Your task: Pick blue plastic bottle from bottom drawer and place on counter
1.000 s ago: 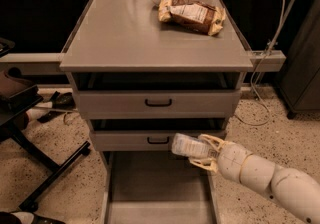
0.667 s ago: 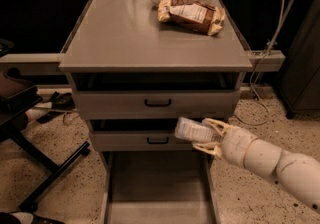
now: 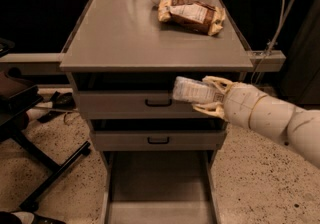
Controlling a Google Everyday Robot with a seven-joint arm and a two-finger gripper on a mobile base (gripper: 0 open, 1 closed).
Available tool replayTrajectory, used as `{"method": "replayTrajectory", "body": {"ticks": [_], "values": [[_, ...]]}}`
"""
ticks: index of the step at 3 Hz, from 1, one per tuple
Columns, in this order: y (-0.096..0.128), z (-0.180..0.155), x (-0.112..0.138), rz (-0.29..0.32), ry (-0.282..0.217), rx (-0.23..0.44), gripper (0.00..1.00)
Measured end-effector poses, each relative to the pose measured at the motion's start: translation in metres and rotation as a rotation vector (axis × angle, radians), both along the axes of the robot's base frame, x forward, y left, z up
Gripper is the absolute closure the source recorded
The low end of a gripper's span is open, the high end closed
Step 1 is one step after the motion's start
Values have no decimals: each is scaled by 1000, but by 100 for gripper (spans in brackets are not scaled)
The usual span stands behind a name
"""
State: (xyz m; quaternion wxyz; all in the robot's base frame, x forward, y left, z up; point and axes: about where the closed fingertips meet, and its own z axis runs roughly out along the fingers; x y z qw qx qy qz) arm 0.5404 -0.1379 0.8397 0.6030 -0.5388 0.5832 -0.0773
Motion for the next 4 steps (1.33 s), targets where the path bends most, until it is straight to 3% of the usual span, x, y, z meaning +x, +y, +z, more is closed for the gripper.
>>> {"method": "replayTrajectory", "body": {"ticks": [1,3,4], "values": [[13,38,13,28,-44,-24,100],[9,41,17,0,-59,-12,100],[3,70,39,-14,-139,23,100]]}}
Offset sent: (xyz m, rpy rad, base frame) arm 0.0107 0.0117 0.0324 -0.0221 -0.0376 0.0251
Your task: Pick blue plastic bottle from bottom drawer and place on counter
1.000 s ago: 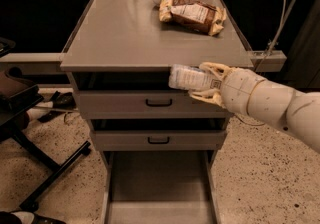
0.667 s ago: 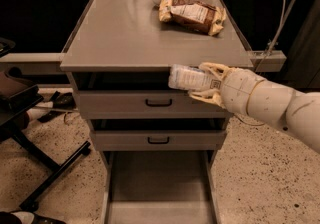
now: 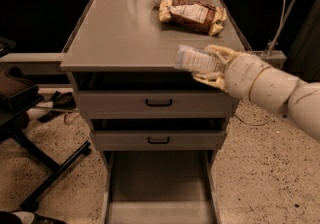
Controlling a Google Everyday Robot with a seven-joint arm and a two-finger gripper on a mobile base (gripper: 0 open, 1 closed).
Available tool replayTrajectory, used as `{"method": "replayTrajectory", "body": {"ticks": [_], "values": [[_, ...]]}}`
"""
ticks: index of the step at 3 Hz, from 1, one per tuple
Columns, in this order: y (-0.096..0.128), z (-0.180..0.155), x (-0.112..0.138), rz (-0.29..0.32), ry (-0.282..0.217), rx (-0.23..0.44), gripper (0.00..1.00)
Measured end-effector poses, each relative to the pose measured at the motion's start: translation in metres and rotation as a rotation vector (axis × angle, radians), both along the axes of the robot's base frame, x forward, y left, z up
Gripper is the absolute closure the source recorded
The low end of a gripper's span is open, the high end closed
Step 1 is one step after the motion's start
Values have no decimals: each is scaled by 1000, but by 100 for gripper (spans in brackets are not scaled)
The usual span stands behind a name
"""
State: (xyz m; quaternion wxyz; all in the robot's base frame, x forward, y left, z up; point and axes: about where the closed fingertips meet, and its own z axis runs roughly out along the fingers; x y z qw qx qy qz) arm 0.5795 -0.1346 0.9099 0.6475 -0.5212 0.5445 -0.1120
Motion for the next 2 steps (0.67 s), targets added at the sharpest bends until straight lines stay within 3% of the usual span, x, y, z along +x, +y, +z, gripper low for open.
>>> {"method": "replayTrajectory", "body": {"ticks": [1,2], "values": [[-8,38,34,-7,-89,7,100],[-5,67,70,5,-136,-8,100]]}}
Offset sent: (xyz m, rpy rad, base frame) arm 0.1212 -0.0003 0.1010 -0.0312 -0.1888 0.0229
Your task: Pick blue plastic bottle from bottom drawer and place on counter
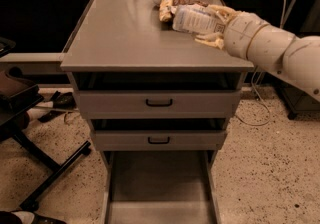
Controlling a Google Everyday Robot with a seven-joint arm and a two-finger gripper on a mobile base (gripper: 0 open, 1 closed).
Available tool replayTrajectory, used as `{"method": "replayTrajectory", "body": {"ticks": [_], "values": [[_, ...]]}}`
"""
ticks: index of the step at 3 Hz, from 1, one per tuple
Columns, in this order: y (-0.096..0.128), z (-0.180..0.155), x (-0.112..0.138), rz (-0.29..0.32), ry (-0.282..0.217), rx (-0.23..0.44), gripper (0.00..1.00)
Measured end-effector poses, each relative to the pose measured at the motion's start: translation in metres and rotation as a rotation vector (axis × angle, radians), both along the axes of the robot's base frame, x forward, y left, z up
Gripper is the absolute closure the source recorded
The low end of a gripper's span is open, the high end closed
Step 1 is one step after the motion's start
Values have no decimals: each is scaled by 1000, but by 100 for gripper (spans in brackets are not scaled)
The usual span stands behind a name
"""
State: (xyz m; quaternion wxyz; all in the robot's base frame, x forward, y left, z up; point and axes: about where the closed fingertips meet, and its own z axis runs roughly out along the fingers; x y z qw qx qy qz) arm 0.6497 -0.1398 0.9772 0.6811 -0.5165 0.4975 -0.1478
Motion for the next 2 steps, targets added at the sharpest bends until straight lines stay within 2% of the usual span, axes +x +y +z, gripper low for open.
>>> {"method": "replayTrajectory", "body": {"ticks": [1,2], "values": [[11,16,35,19,-11,-24,100],[25,16,62,49,17,-45,100]]}}
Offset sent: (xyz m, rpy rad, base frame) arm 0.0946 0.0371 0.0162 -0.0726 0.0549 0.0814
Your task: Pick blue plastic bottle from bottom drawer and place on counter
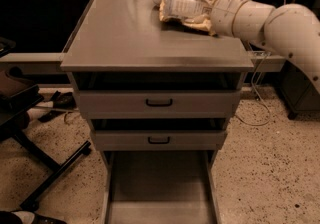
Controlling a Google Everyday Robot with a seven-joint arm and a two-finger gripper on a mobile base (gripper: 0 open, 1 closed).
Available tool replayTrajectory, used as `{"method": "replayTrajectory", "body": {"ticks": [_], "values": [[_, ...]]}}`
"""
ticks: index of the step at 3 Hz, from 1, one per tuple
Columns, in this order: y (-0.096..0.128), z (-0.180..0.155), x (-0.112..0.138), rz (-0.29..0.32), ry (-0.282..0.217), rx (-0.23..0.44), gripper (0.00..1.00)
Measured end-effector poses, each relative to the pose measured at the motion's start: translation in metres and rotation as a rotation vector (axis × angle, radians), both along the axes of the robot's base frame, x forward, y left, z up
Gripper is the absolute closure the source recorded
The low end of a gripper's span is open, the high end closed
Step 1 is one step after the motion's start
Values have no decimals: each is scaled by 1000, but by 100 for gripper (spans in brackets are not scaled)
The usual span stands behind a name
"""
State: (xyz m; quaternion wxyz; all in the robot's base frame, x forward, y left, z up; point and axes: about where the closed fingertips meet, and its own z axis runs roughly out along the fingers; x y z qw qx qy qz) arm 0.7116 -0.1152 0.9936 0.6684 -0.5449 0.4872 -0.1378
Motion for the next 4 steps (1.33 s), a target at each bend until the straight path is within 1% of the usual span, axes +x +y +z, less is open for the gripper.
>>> {"method": "replayTrajectory", "body": {"ticks": [1,2,3,4], "values": [[9,-9,17,23,42,-15,100],[4,-26,31,15,94,6,100],[-13,-49,44,-16,153,38,100],[-24,-69,53,-29,206,56,100]]}}
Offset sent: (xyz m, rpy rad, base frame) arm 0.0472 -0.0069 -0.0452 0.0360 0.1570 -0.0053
